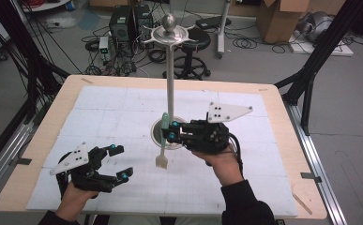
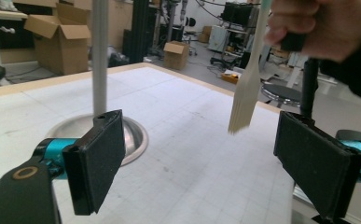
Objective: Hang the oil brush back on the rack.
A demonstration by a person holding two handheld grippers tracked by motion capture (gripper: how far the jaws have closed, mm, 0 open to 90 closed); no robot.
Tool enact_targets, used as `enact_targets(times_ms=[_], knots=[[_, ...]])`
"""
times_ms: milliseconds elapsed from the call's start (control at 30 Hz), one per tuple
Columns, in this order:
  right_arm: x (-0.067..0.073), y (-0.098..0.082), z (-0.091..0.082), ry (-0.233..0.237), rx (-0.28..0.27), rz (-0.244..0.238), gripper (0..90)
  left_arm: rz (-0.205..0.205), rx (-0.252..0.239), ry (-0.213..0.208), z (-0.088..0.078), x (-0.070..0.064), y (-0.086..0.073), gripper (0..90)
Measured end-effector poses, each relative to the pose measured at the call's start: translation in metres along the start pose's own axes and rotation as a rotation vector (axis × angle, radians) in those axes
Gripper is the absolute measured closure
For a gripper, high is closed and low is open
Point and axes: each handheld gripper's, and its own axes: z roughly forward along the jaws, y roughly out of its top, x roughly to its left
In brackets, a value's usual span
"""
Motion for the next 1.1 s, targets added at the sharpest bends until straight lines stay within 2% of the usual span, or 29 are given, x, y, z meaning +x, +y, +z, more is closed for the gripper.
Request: enact_targets(times_ms=[100, 367, 600, 833, 1100], knots=[[-0.007, 0.016, 0.002, 0.002, 0.007, -0.01, 82.1, 0.01, -0.005, 0.01, -0.004, 0.004, -0.001, 17.0], [-0.029, 0.055, 0.004, 0.02, 0.016, -0.028, 82.2, -0.002, -0.017, 0.025, -0.007, 0.008, -0.002, 17.3], [-0.047, 0.078, 0.005, 0.015, 0.037, -0.04, 82.1, -0.008, -0.026, 0.024, -0.008, 0.009, -0.002, 17.3], [-0.063, 0.089, 0.006, 0.008, 0.046, -0.03, 82.1, -0.016, -0.027, 0.02, -0.007, 0.009, -0.002, 17.5], [-0.068, 0.094, 0.006, 0.004, 0.027, -0.024, 82.1, -0.02, -0.032, 0.013, -0.008, 0.009, -0.002, 17.6]])
